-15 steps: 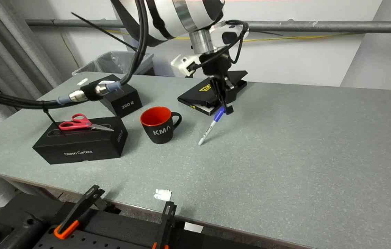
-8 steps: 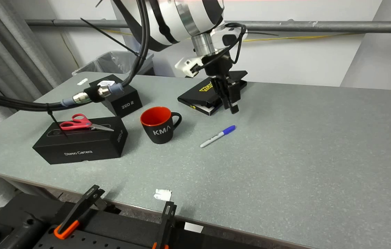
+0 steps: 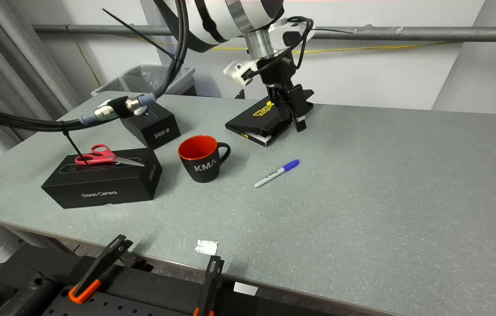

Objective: Take the marker out of the cup and put it on the table

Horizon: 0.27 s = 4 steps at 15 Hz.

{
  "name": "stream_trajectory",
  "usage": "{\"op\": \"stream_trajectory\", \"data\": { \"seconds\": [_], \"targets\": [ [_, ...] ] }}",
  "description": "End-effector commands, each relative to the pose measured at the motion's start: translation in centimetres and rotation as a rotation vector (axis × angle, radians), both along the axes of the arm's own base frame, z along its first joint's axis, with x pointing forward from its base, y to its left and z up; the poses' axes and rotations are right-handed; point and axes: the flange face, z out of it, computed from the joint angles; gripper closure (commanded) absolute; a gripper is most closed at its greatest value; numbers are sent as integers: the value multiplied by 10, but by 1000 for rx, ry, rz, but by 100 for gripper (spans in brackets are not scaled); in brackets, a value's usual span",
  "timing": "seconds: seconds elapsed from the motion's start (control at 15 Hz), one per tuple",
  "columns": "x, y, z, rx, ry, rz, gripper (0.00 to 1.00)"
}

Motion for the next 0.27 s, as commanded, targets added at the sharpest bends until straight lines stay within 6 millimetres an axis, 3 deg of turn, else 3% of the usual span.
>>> {"op": "stream_trajectory", "data": {
  "seconds": [0.0,0.2],
  "targets": [
    [1,1,2,9,9,-8,0],
    [3,2,3,14,12,-12,0]
  ]
}}
